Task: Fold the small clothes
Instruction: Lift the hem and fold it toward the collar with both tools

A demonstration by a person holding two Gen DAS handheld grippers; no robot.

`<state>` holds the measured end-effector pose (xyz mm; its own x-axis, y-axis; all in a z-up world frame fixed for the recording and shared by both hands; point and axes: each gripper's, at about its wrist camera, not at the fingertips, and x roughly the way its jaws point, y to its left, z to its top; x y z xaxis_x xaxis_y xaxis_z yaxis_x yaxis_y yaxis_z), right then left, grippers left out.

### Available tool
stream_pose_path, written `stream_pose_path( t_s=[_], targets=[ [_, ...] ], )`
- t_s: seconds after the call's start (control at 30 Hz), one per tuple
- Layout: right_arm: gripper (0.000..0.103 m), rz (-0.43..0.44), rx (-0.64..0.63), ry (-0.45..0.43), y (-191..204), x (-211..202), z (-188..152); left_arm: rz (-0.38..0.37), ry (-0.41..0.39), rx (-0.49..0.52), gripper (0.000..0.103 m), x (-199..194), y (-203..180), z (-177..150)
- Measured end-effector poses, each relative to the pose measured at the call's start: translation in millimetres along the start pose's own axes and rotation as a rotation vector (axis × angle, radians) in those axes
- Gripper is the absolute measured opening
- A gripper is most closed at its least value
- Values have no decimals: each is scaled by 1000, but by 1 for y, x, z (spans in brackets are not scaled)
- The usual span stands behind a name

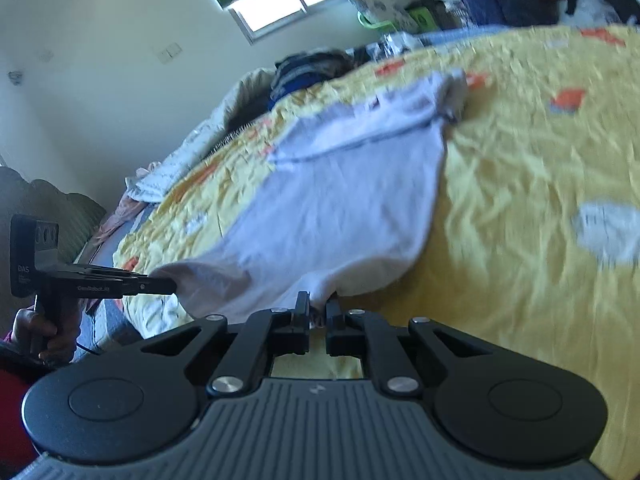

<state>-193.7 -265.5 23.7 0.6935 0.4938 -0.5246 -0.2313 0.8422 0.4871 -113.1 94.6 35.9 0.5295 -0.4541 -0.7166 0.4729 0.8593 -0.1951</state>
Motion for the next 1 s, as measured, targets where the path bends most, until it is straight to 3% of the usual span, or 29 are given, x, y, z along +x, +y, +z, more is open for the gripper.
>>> stream_pose_path(
  t_s=[0.23, 0.43, 0.57, 1.0],
  targets=[
    [10, 7, -27, -98, 6, 9, 29, 126, -105, 22, 7, 10, -11, 30],
    [10, -46, -64, -202, 12, 25, 54, 226, -177, 23, 7, 27, -19, 51],
    [10, -125, -47, -269, 3, 39, 66, 282, -201, 40, 7, 39, -22, 64],
    [10, -212, -99, -295, -2, 69, 84, 344, -214, 69, 7, 64, -24, 86]
  ],
)
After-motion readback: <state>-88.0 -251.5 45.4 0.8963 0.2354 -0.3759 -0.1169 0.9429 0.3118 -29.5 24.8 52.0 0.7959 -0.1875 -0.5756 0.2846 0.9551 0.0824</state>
